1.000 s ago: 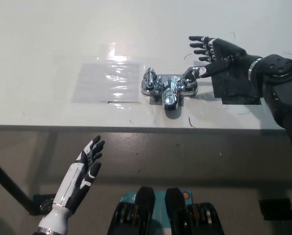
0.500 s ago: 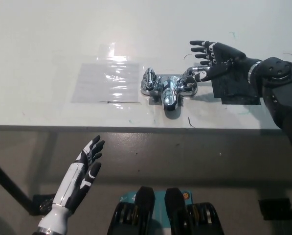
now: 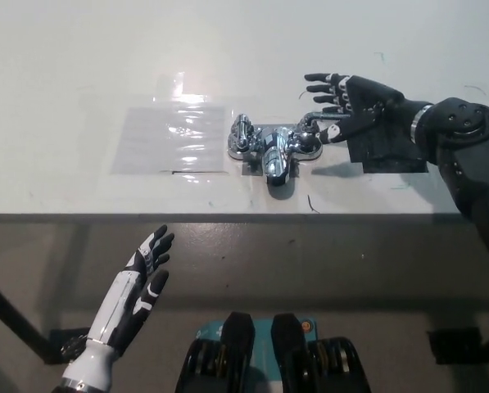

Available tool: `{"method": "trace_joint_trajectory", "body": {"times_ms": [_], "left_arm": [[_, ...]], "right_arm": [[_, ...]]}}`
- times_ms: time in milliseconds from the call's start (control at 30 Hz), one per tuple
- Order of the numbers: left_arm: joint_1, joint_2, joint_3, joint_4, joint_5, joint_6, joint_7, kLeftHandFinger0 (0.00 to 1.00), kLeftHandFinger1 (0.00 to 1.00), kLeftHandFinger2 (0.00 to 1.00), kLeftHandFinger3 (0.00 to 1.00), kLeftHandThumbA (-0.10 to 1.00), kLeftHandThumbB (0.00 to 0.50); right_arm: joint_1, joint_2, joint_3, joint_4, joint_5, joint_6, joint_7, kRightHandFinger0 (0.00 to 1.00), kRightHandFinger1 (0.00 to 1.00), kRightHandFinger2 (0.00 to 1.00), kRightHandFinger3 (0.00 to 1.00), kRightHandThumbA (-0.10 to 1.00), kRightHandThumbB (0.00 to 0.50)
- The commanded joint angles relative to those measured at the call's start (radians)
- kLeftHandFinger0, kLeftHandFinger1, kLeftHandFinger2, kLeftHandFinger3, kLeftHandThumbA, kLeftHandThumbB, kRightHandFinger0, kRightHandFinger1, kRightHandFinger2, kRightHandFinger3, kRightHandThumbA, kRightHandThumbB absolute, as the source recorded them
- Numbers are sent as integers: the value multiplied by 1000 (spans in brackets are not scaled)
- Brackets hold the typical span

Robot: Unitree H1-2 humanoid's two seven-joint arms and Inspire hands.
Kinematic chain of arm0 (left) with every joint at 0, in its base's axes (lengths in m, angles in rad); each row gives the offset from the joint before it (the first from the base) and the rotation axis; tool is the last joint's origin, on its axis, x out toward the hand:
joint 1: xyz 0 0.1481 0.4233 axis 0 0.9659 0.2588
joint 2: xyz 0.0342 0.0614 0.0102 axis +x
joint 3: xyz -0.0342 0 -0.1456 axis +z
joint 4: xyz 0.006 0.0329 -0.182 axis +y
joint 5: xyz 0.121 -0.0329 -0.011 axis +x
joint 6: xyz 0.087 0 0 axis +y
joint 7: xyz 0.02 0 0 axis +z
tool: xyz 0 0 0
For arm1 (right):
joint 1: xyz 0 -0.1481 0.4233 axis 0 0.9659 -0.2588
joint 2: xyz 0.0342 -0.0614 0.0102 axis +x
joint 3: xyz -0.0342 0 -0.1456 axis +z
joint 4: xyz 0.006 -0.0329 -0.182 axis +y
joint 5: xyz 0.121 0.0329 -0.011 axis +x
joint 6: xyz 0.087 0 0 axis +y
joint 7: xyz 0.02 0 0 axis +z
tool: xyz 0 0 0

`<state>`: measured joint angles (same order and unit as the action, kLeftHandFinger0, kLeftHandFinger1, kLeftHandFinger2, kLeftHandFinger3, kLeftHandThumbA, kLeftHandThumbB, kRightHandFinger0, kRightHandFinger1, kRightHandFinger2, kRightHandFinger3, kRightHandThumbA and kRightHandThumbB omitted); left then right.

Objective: The faucet is at the center of the desk and the robot turn off the faucet by turning the right faucet handle using the right hand

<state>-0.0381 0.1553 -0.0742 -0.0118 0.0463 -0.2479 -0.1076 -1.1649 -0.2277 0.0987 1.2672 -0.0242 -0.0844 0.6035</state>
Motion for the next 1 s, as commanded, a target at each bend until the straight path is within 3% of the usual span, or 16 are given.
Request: {"method": "trace_joint_trajectory", "body": {"times_ms": [0,200,600,867,967], "left_arm": [[-18,16,0,-22,-5,-30,-18,1000,1000,1000,1000,920,217],[-25,19,1,-19,-8,-36,-21,1000,1000,1000,1000,919,211],[-26,22,3,-18,-13,-33,-21,1000,1000,1000,1000,924,223],[-26,21,2,-23,-12,-33,-21,1000,1000,1000,1000,922,214],[-25,20,3,-28,-15,-29,-19,1000,1000,1000,1000,919,219]], "right_arm": [[-27,50,-3,-67,50,36,154,1000,1000,1000,1000,1000,395],[-9,60,-4,-76,50,81,176,1000,1000,1000,1000,1000,432],[79,98,-88,-137,105,67,93,1000,1000,1000,1000,1000,374],[145,195,-192,-188,130,-15,-144,1000,1000,1000,1000,1000,329],[159,252,-229,-182,122,-94,-297,1000,1000,1000,1000,1000,307]]}}
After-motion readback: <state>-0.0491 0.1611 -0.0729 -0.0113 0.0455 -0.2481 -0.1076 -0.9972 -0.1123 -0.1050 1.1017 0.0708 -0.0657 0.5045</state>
